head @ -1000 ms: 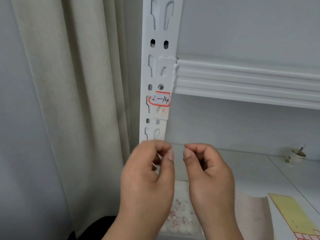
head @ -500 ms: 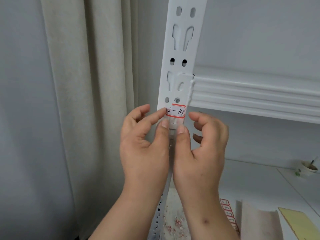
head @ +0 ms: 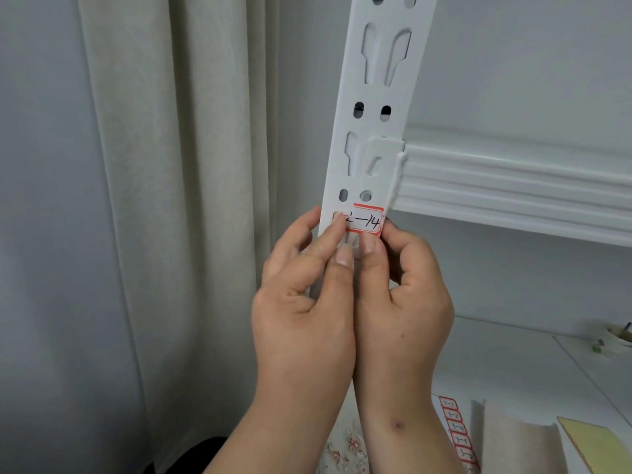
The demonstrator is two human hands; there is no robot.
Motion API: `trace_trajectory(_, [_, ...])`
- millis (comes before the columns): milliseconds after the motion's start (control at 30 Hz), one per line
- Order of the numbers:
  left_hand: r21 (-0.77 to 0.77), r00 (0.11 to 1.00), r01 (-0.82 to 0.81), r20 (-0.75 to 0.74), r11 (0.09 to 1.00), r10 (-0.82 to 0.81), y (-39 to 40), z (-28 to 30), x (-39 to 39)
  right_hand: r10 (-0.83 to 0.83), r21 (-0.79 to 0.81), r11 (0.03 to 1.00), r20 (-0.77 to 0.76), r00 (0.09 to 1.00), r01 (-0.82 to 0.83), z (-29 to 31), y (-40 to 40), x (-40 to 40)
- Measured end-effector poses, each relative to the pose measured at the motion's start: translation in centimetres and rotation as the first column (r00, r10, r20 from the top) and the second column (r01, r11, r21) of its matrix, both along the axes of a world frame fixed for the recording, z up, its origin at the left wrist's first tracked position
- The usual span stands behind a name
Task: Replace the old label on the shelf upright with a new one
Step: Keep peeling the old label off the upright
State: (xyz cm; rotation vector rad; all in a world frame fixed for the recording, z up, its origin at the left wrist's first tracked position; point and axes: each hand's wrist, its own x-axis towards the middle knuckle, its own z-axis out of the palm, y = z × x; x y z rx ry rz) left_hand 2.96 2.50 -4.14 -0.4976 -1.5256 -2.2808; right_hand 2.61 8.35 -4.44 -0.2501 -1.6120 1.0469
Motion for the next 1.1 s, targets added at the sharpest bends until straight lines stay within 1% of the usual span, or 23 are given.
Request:
trace_trajectory(133, [0.073,0.999,0.041,0.016,0.997,-0.042,0.0,0.4,-0.2,-0.026,0.034,0.999,-0.033,0.999,0.027,-0.2,0.0,-0.2])
trace_trajectory(267, [0.083,0.999,0.047,0.006,0.995,-0.048,-0.1,0.5,-0.5,-0.048,0.047,0.998,-0.049,0.998,0.051,-0.4,0.0,-0.3])
trace_trajectory(533, [-0.024,0.999,-0.023,-0.043,0.999,0.021,-0.1,0.6,-0.9,-0.041,-0.005,0.999,-0.046,0.998,0.041,-0.5,-0.3,-0.6])
trace_trajectory(600, [-0.036,0.999,-0.022,-0.049,0.999,0.02,-0.1,0.6,-0.9,-0.032,0.005,0.999,-0.039,0.999,0.032,-0.5,-0.3,-0.5])
trace_trajectory(700, [-0.015,0.998,0.0,-0.064,1.0,-0.001,-0.1,-0.2,-0.7,-0.025,0.035,0.999,-0.026,0.999,0.026,-0.5,0.0,-0.3])
trace_trajectory(867, [-0.042,0.989,-0.095,-0.12,0.995,0.089,0.0,-1.4,-0.6,-0.035,0.08,0.996,-0.031,0.999,0.037,-0.4,0.3,-0.3])
trace_trajectory(967, [-0.085,0.991,-0.074,-0.115,0.994,0.064,0.1,-1.5,-0.6,-0.028,0.072,0.997,-0.034,0.999,0.03,-0.4,0.4,-0.3])
trace_trajectory(1100, [-0.086,0.994,-0.056,-0.101,0.995,0.047,0.3,-1.6,-0.6,-0.009,0.064,0.998,-0.029,1.0,0.011,-0.5,0.4,-0.3])
